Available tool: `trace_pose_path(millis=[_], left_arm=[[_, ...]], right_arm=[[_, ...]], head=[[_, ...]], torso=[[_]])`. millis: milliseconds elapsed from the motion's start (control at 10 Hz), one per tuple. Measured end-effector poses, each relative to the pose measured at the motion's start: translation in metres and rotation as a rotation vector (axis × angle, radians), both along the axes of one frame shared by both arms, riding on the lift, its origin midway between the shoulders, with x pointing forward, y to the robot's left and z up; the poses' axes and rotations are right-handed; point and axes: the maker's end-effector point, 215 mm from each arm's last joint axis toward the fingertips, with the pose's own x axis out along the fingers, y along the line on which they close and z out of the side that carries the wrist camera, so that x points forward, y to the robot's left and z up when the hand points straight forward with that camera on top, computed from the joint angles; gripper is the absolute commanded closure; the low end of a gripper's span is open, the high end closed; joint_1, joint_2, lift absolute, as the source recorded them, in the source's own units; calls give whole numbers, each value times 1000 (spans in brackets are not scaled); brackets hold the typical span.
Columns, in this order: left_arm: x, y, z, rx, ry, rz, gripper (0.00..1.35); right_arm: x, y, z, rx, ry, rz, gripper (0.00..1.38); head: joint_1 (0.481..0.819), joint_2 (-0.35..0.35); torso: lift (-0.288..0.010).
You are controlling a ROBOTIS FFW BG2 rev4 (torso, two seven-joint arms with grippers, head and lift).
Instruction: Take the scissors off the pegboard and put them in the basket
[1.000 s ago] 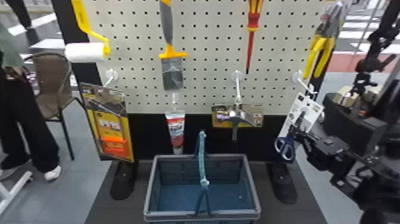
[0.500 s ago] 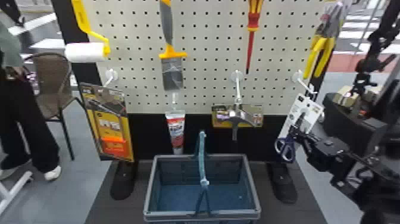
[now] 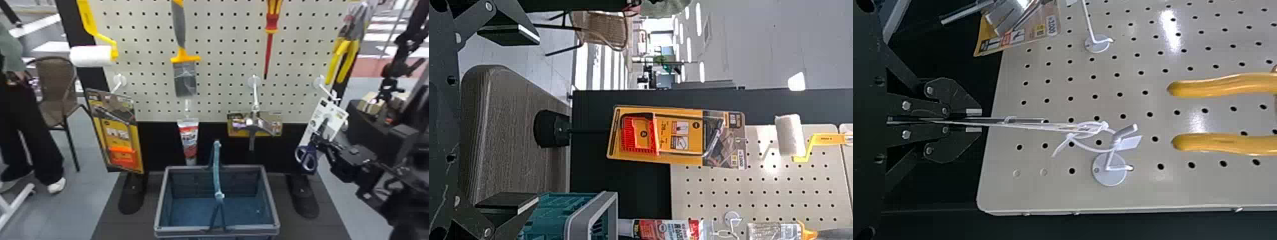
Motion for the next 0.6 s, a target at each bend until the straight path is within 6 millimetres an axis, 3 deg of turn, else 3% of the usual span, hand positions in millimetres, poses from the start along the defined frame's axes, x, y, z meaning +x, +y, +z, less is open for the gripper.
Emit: trace_pose_path(millis=[300,600], left_arm=[[-1,0,-2,1,6,-1,188],[1,-1,-2,4,5,-4,188]], right_arm=[[-23,2,27,-10,-41,-29,1228],[-44,9,35,7,-50,-21,1228]], head=[[549,0],[549,0]], torso=[[-100],[-100]])
